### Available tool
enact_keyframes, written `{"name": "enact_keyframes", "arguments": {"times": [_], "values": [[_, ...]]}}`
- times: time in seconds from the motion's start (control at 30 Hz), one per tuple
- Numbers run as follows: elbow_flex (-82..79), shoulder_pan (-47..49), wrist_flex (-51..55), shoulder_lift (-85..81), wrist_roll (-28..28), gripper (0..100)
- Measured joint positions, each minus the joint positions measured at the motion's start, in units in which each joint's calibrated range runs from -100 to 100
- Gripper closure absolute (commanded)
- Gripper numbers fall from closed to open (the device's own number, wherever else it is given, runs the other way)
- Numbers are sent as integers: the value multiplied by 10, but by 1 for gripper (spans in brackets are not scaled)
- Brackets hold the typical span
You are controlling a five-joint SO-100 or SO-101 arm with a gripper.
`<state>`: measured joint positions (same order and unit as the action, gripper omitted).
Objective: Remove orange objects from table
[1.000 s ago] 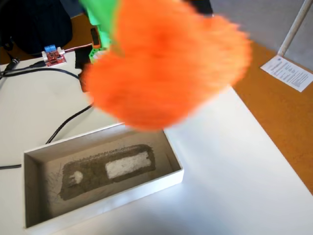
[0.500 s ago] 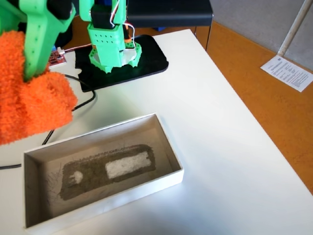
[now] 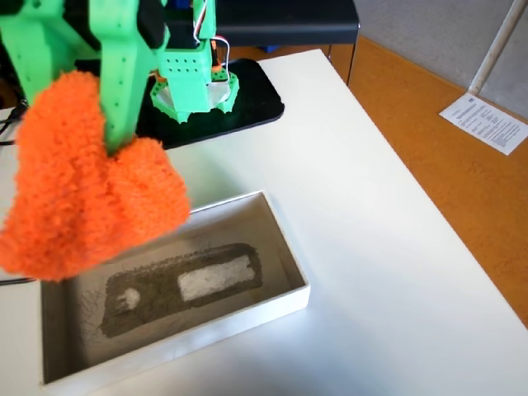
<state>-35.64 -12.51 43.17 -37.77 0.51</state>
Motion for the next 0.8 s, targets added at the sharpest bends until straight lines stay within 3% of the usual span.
{"name": "enact_keyframes", "arguments": {"times": [0.1, 0.3, 0.8], "values": [[-53, -18, -13, 0, 12, 100], [-230, -70, -138, 19, 47, 100], [-232, -65, -160, 21, 43, 100]]}}
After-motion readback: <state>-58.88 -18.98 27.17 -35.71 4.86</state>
